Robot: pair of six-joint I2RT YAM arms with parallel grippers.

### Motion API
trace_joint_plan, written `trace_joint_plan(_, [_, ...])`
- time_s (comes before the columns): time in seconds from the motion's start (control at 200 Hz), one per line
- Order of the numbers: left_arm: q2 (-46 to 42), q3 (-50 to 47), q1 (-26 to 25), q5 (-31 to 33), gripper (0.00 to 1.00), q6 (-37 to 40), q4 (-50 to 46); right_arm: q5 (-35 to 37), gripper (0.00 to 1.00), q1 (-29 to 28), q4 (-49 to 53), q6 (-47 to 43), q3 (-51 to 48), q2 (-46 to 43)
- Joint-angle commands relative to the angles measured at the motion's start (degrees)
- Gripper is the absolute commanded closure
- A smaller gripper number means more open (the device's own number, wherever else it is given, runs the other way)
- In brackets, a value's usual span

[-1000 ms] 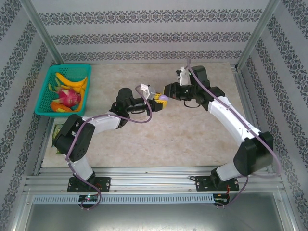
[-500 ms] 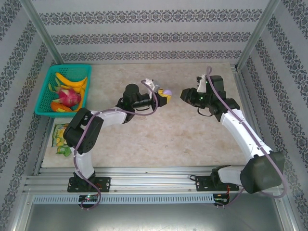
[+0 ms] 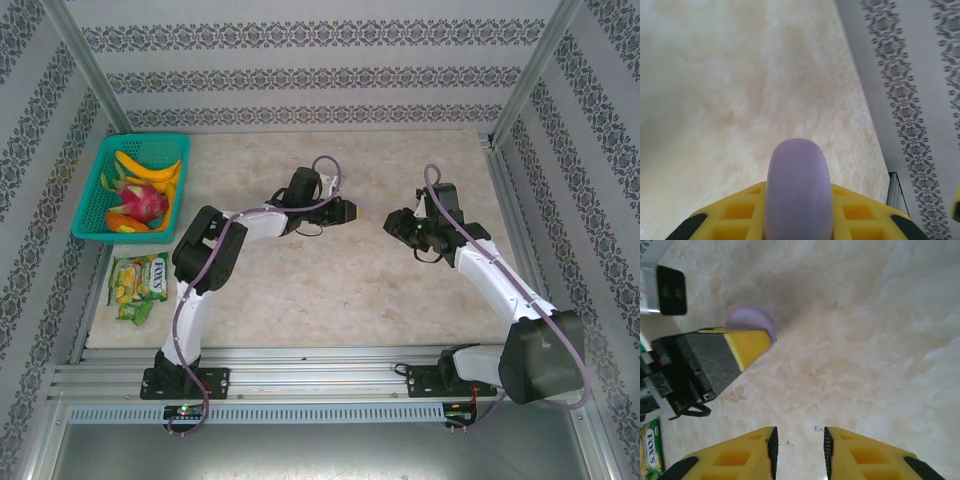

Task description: Insert the wireless bluetooth earbuds into the charging case

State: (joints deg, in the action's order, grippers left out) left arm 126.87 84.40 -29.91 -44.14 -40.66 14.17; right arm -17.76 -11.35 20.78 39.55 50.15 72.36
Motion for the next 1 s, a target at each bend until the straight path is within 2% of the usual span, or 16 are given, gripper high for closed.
trace_joint_plan(0.0, [1.80,3.72,0.16,-0.62,0.98,-4.61,-10.01,1.43,0.66,0.29,-1.26,1.31,-0.76,-0.99])
trace_joint_plan(0.275, [6.31,9.67,0.13,2.04,0.93,-4.61,-24.38,1.52,0.61,0.28,-1.66,1.54,-0.84,-0.90])
trace_joint_plan(0.44, [7.44,10.69,0.20,2.82,0.82,-4.22,-27.69,1.50,0.55,0.29,-1.45,1.49,-0.79,-1.27])
trace_joint_plan(0.565, [6.90,11.82,0.16,4.00,0.67,-2.43,-31.42,1.33,0.50,0.42,-0.93,1.43,-0.24,-1.73])
trace_joint_plan(0.639, [5.95,12.34,0.19,4.94,0.48,-1.20,-33.52,1.25,0.48,0.36,-0.53,1.41,0.05,-2.13])
trace_joint_plan(0.689, [5.13,12.83,0.29,5.97,0.29,-0.05,-35.52,1.26,0.47,0.49,-0.22,1.32,0.17,-2.46])
trace_joint_plan(0.704, [4.78,13.01,0.23,6.34,0.09,0.32,-36.18,1.22,0.46,0.53,-0.13,1.32,0.21,-2.60])
trace_joint_plan(0.719, [4.48,13.13,0.28,6.54,0.01,0.64,-36.68,1.17,0.46,0.60,-0.08,1.32,0.21,-2.73])
trace_joint_plan(0.844, [1.08,14.09,0.80,9.28,0.00,3.59,-41.68,1.42,0.40,1.44,1.12,1.31,0.19,-4.20])
trace_joint_plan(0.994, [-4.88,15.44,1.34,13.08,0.00,8.30,-48.23,1.63,0.20,3.06,2.62,0.81,0.26,-6.82])
